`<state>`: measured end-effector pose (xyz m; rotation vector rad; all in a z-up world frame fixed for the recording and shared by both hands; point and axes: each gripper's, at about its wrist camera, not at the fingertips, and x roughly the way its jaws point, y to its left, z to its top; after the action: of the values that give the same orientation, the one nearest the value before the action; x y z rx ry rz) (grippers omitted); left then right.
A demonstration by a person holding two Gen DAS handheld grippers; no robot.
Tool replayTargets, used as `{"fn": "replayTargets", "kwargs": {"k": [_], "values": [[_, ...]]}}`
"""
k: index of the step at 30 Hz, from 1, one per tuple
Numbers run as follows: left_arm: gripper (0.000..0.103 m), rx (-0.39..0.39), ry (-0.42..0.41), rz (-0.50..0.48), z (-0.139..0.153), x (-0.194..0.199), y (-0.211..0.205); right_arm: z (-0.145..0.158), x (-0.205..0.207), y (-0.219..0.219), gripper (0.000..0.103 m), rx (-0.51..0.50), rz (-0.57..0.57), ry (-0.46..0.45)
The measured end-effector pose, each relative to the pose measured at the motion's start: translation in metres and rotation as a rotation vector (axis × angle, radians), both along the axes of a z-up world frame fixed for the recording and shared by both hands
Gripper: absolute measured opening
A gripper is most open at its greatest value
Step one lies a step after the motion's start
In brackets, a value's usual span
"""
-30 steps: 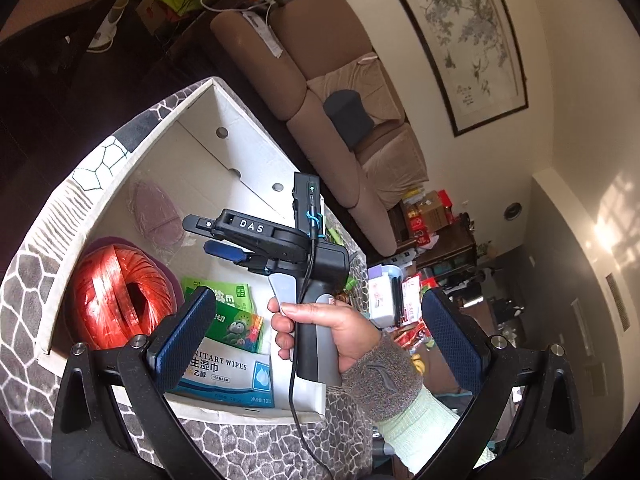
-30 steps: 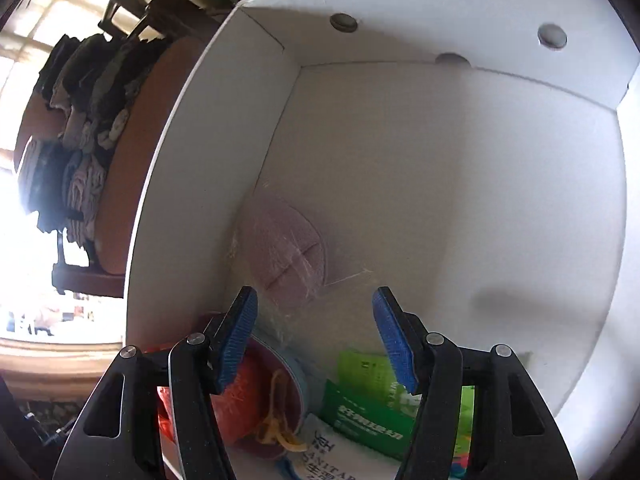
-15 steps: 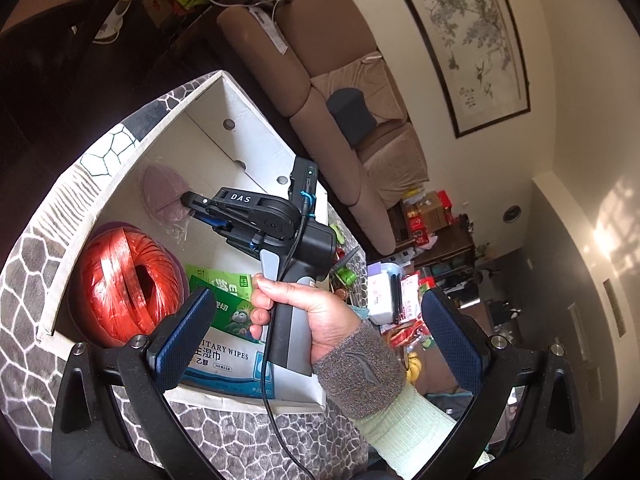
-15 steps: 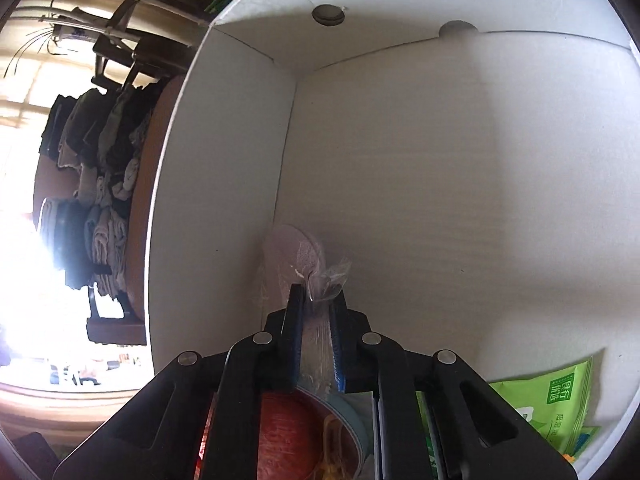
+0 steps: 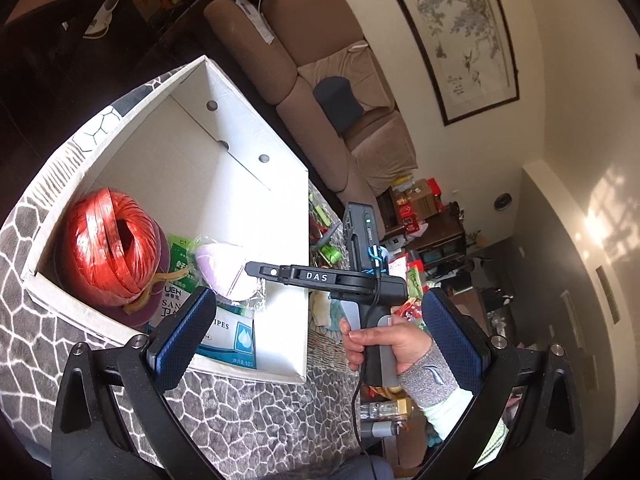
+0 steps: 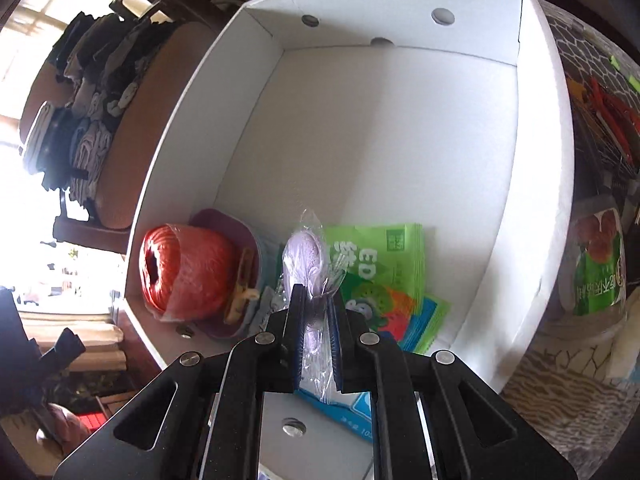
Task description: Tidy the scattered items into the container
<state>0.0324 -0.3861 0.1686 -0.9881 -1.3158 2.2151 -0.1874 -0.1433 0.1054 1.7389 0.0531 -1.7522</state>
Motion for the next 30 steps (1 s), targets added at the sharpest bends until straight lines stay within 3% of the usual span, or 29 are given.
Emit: {"fn": "replayTargets", "kwargs": {"k": [4,8,11,16,18,26,30], "values": [[0.103,-0.025,-0.021,-0.029,0.002,-0.002,0.018,-0.015,0.019,-0.002,0.016,0.167,0.088,0.059],[0.103,-0.142,-0.077,-0.06,0.003,-0.011,0.043,0.012,0.045,-0.013,0.062,0.273,0.175,0.242],[0.103,-0.227,-0.118,-0.071,-0.003,-0.016,0.06,0.036,0.066,-0.006,0.064,0.303,0.228,0.354],[0.103,-0.342,-0.146,-0.051,-0.005,-0.011,0.08,0.067,0.094,0.029,0.065,0.232,0.191,0.45],[0.103,-0.424,-0.153,-0.048,-0.002,-0.01,0.089,0.074,0.112,0.048,0.076,0.219,0.159,0.506],[0.103,-0.73,-0.189,-0.04,0.006,0.002,0.131,0.08,0.169,0.099,0.085,0.161,0.049,0.615],[0.103,-0.794,-0.202,-0.045,0.008,0.016,0.15,0.084,0.186,0.102,0.087,0.14,0.033,0.627]]}}
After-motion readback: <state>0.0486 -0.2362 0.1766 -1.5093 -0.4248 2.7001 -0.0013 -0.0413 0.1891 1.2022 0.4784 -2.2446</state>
